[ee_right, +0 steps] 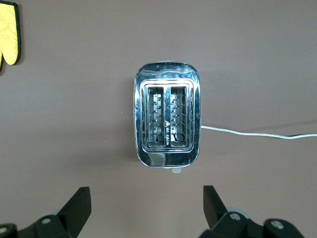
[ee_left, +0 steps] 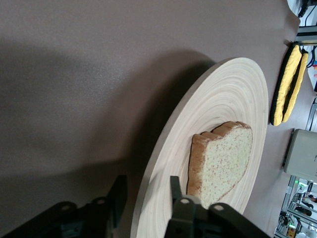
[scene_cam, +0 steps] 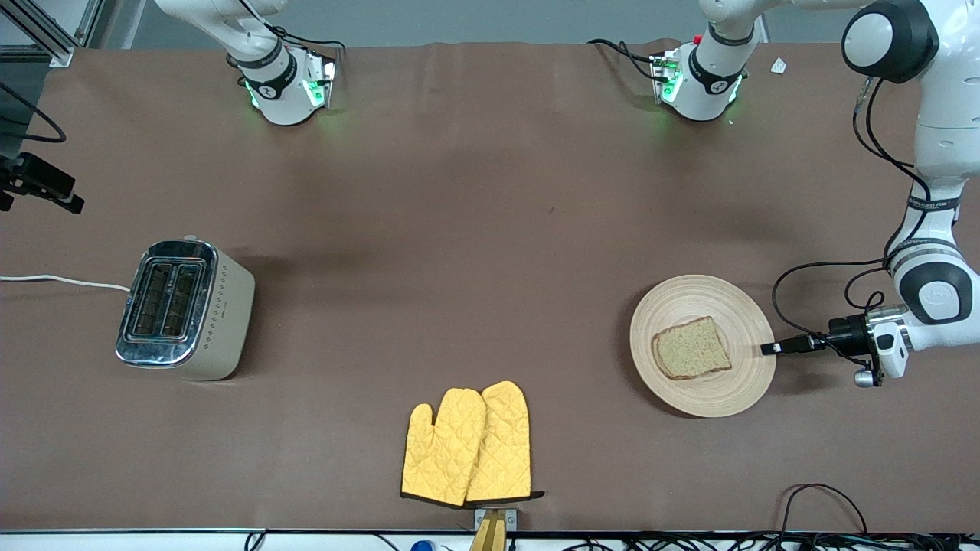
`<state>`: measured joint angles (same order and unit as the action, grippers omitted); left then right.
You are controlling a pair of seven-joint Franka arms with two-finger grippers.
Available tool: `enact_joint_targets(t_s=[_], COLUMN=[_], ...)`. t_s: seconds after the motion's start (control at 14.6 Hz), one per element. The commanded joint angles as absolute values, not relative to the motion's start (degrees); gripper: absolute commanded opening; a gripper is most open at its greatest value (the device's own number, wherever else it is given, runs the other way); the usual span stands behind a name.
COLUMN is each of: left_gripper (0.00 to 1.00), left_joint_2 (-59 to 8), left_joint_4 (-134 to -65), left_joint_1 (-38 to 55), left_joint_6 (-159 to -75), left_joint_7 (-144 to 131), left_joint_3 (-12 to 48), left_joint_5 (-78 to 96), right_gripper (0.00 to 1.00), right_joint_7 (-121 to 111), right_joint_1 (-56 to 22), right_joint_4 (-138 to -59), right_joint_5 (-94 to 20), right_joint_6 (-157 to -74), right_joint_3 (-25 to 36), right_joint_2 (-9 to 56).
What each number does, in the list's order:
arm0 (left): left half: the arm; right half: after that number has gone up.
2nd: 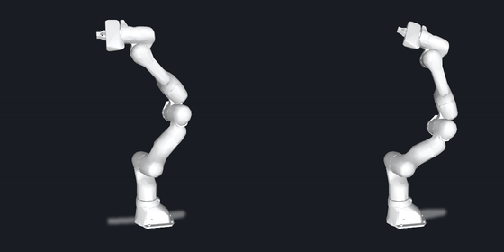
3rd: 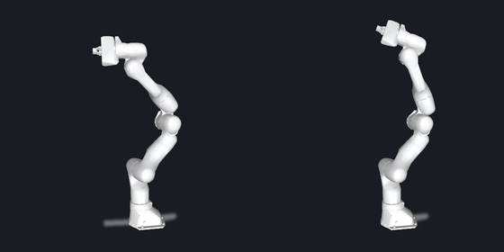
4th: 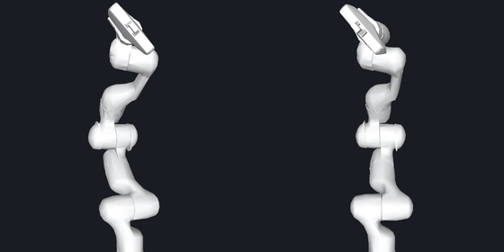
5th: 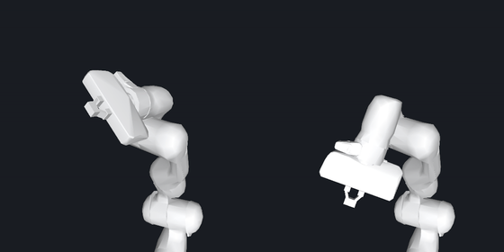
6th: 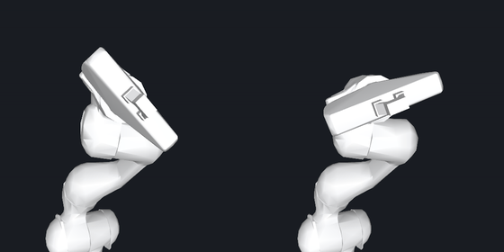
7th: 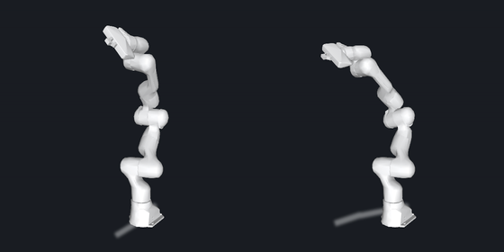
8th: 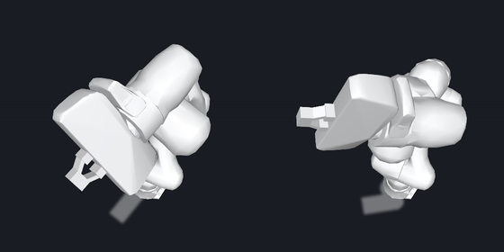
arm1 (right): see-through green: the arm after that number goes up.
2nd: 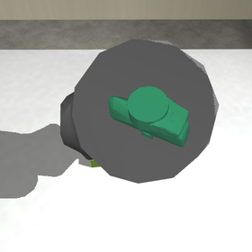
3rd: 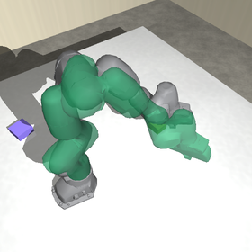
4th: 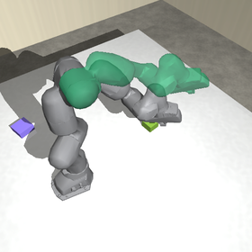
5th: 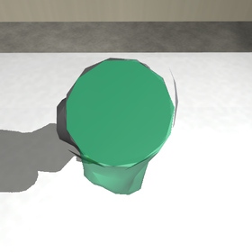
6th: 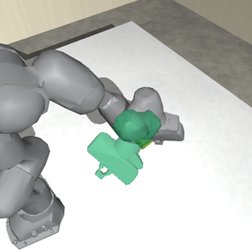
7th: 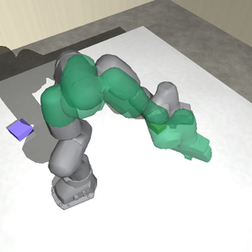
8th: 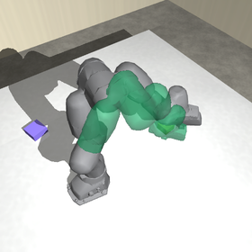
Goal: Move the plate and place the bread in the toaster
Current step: 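Lower the left gripper and grasp the wooden plate's rim, then slide the plate with the left gripper toward the table's middle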
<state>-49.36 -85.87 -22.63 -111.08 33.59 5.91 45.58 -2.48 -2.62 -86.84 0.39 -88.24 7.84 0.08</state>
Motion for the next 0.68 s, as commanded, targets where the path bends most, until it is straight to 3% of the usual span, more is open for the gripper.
enact_joint_targets(t_s=[0.0, 0.27, 0.62], left_gripper=[0.27, 0.01, 0.00], left_joint_2=[-50.19, -50.27, -49.13], left_joint_4=[-84.99, -84.99, -84.90], left_joint_1=[-22.68, -22.59, -21.88], left_joint_6=[-111.53, -111.45, -110.57], left_joint_7=[34.63, 35.24, 37.43], left_joint_3=[6.15, 6.15, 8.77], left_joint_5=[47.37, 47.29, 47.02], right_gripper=[1.00, 1.00, 1.00], right_joint_7=[-1.49, -1.50, -1.50], right_joint_1=[-2.55, -2.55, -2.55], right_joint_4=[-88.07, -88.07, -88.07], right_joint_5=[-0.53, -0.53, -0.53], right_joint_6=[-88.15, -88.15, -88.15], right_joint_3=[7.82, 7.82, 7.82], right_joint_2=[-1.14, -1.14, -1.14])
